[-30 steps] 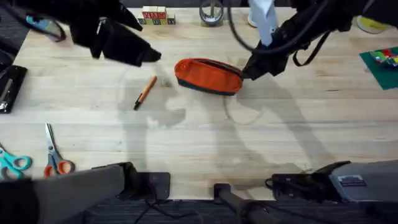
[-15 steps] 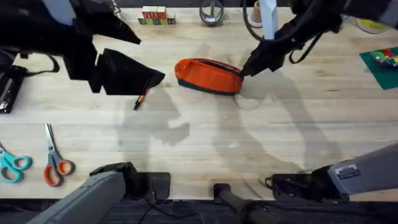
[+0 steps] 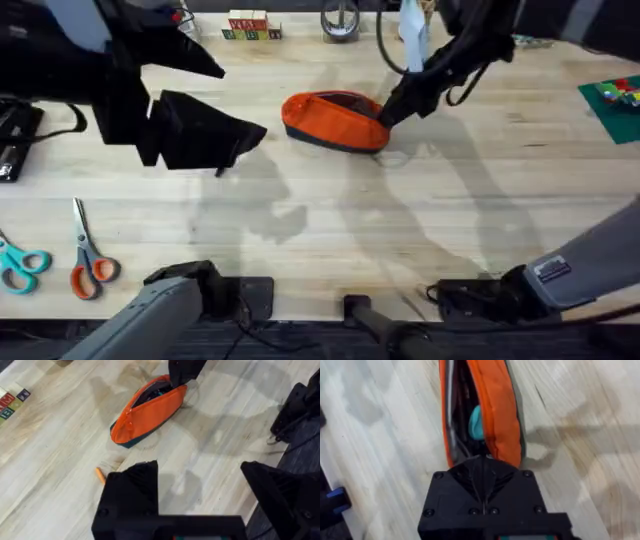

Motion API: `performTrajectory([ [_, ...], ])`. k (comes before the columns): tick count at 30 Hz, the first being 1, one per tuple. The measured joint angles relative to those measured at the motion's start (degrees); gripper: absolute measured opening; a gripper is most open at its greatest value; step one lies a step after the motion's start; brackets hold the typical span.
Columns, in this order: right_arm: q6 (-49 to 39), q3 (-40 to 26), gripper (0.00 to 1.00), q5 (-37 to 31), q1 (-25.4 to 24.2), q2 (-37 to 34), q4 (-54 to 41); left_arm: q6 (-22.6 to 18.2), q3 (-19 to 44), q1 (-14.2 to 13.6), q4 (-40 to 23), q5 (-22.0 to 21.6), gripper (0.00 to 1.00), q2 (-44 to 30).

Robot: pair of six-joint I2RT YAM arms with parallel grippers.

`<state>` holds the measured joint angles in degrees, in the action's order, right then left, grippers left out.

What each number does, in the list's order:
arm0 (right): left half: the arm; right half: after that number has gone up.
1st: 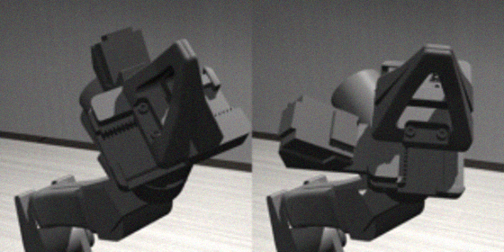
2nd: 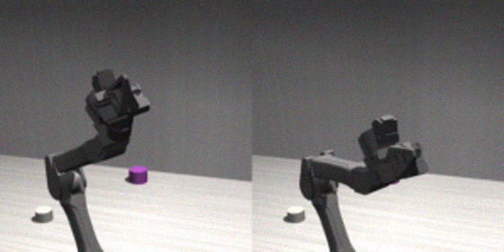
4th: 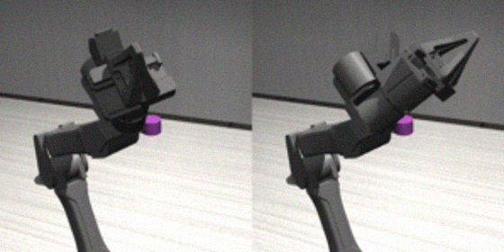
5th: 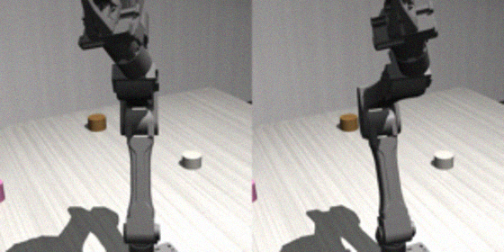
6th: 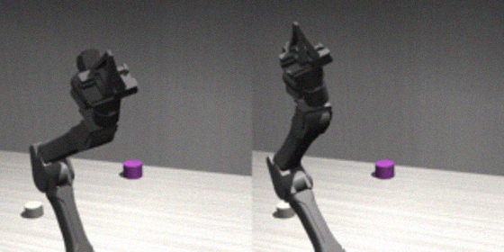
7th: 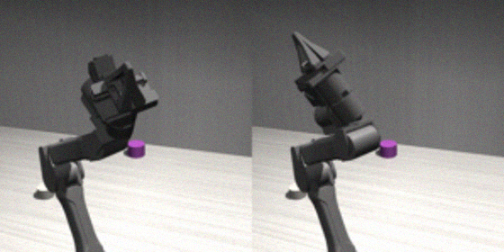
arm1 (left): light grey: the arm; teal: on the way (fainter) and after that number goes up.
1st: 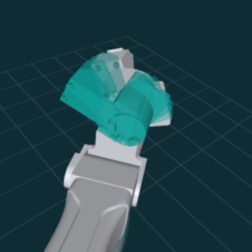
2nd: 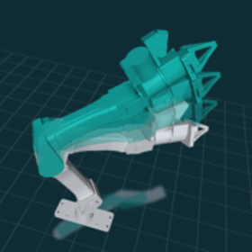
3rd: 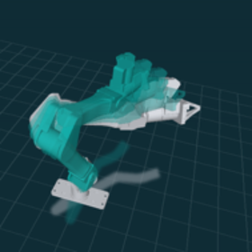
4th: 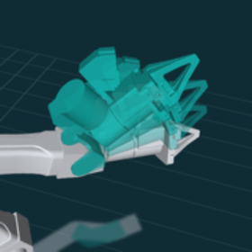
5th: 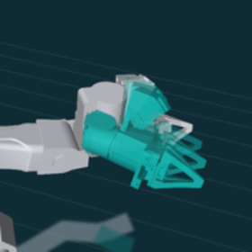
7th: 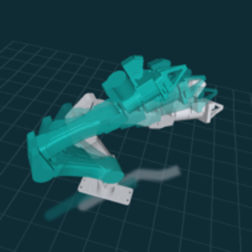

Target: Unzip the bag, pick up the pens from the table one at a time and place them inside, then zip the bag closed.

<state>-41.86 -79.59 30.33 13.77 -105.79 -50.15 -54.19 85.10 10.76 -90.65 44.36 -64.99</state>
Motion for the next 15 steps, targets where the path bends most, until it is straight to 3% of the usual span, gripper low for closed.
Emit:
performTrajectory([
  [13, 0.0, 0.0, 0.031, -0.7, 4.0, -2.5, 3.0, 0.2, 0.0, 0.0, 0.0, 0.0, 0.995, 0.0],
  [14, 0.1, 0.0, 0.076, -0.7, 4.0, -2.5, 2.9, 0.2, 0.0, 0.0, 0.0, 0.0, 0.995, 0.0],
  [15, 0.1, 0.0, 0.188, -0.7, 4.0, -2.5, 2.9, 0.2, 0.0, 0.0, 0.0, 0.0, 0.995, 0.0],
])
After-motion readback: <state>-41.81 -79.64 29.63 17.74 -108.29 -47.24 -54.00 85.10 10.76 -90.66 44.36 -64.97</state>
